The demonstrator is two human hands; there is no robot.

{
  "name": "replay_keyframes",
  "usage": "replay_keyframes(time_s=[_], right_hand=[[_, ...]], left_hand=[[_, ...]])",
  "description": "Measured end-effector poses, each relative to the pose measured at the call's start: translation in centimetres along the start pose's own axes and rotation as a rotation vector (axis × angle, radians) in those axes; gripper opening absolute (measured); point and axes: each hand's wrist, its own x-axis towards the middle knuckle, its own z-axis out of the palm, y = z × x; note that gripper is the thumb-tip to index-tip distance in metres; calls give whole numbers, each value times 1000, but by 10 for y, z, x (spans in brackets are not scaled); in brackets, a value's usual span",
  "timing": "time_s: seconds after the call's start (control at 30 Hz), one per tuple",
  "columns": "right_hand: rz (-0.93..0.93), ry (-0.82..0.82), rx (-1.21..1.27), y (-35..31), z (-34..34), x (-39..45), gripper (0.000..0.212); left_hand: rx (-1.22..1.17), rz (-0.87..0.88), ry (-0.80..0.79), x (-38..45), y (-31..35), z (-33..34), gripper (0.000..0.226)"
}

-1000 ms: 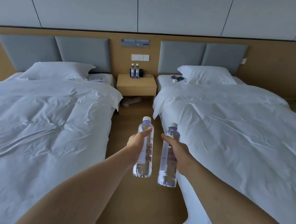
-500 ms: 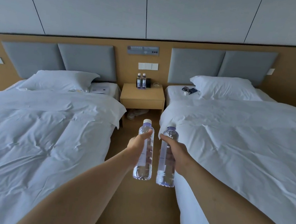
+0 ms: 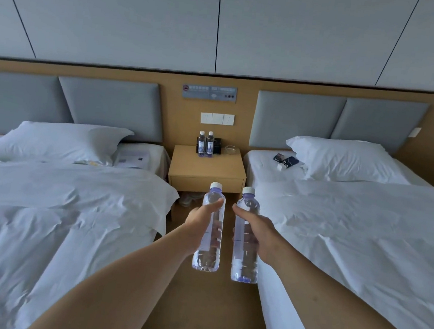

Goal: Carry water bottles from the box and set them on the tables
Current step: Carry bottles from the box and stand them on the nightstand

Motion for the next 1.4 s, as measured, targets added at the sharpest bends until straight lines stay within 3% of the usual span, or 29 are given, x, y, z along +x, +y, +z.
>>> replay_keyframes(time_s=[0.27, 0.57, 0.73, 0.83, 1.0, 1.23, 1.4], right_hand=[[31, -57, 104, -47, 9, 142, 61], [121, -83, 148, -108, -21, 329, 62], [151, -161, 181, -159, -41, 414, 44], [142, -190, 121, -181, -37, 456, 49], [87, -204, 109, -204, -20, 527, 59], [114, -118, 84, -243, 19, 635, 64], [154, -90, 104, -277, 52, 703, 59]], left_hand=[[20, -57, -17, 128, 74, -4, 58], [3, -105, 33, 282, 139, 47, 58], [-30, -140, 50, 348, 198, 70, 66], [-99, -182, 25, 385, 223, 74, 66], [-120, -200, 65, 458, 253, 61, 61], [60, -127, 66, 570, 295, 17, 78], [131, -108, -38, 649, 334, -14, 57]])
